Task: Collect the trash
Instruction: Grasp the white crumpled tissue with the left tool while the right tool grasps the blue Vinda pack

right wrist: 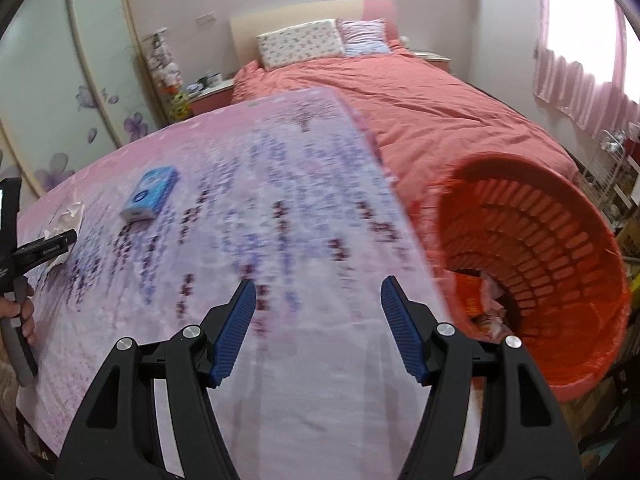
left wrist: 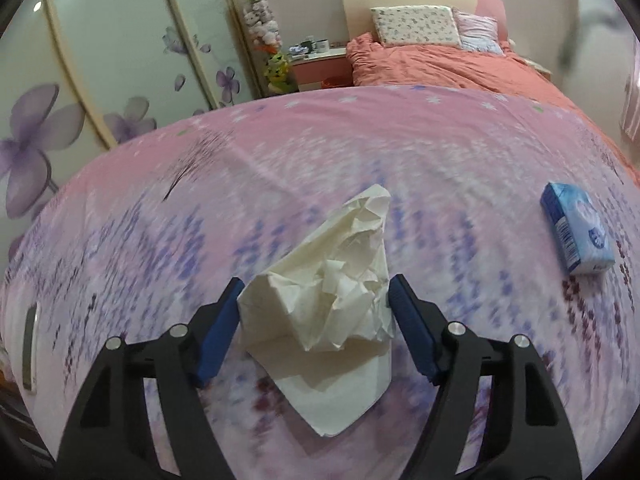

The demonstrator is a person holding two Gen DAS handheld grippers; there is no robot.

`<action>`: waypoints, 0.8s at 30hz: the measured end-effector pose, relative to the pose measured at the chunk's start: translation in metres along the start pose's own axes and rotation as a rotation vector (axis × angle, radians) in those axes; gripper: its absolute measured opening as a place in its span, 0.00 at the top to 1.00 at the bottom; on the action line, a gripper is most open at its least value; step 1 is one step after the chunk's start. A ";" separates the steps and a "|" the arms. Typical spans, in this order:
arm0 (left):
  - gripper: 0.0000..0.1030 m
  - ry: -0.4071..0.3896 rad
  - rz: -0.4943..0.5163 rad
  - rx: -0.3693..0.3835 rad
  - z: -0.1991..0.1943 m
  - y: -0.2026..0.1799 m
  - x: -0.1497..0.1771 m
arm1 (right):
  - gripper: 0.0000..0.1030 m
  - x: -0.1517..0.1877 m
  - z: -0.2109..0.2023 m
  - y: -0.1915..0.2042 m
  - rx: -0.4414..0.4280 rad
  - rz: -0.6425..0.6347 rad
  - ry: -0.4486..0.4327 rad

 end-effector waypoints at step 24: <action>0.27 0.048 -0.097 0.109 0.011 0.019 0.009 | 0.28 -0.066 0.110 0.164 -0.034 -0.014 0.083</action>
Point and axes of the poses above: each gripper's, at about its wrist camera, not at the fingertips, and z roughly the way its jaws point, y to its left, x to its underside, the point moved 3 cm from there along z, roughly the way its jaws point, and after that the axes turned 3 degrees about -x, right-handed, at the moved point
